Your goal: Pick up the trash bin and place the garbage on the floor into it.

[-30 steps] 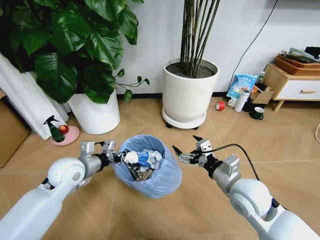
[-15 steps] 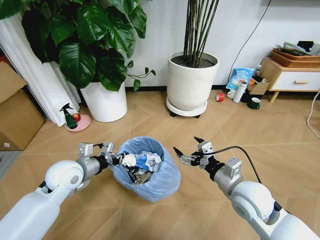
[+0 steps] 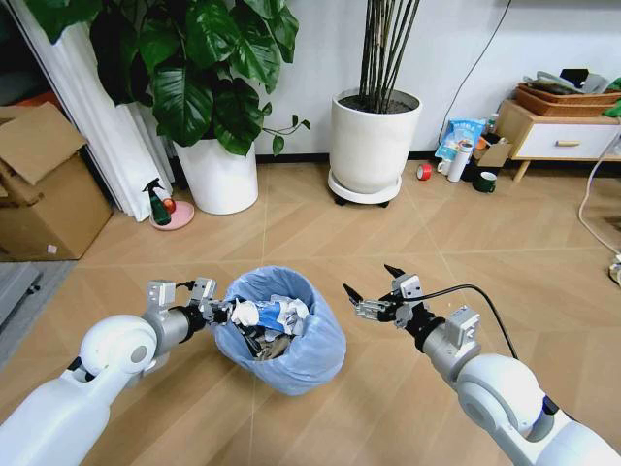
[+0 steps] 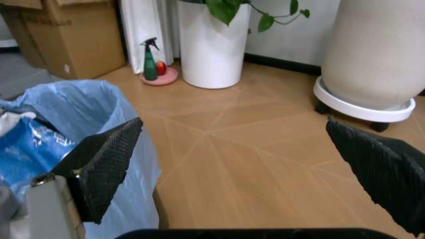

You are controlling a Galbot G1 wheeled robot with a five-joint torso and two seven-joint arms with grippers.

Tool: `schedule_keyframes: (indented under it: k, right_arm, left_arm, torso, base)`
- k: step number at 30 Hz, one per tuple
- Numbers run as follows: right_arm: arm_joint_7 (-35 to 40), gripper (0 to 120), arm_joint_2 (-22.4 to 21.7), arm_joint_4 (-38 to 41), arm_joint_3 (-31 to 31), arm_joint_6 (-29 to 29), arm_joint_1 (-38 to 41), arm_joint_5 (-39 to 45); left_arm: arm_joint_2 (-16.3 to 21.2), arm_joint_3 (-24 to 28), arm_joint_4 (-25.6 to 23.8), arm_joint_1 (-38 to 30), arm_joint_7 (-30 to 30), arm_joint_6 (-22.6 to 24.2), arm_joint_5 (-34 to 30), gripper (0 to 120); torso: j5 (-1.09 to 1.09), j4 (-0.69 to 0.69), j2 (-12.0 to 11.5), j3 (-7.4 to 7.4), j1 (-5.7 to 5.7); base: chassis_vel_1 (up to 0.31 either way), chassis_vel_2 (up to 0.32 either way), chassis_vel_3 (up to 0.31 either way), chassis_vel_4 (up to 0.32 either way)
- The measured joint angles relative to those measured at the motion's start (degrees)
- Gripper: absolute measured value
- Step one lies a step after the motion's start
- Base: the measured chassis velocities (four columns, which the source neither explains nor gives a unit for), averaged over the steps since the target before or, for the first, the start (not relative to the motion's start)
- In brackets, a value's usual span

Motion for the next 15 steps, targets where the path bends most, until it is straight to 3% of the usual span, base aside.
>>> schedule_keyframes:
  k: [15]
  right_arm:
    - [-0.10, 100, -0.03, 0.49, -0.31, -0.01, -0.79, 0.04]
  left_arm:
    - [0.89, -3.58, -1.88, 4.58, 0.32, 0.00, 0.63, 0]
  torso:
    - [0.01, 0.00, 0.00, 0.00, 0.00]
  base:
    - [0.308, -0.163, -0.300, 0.152]
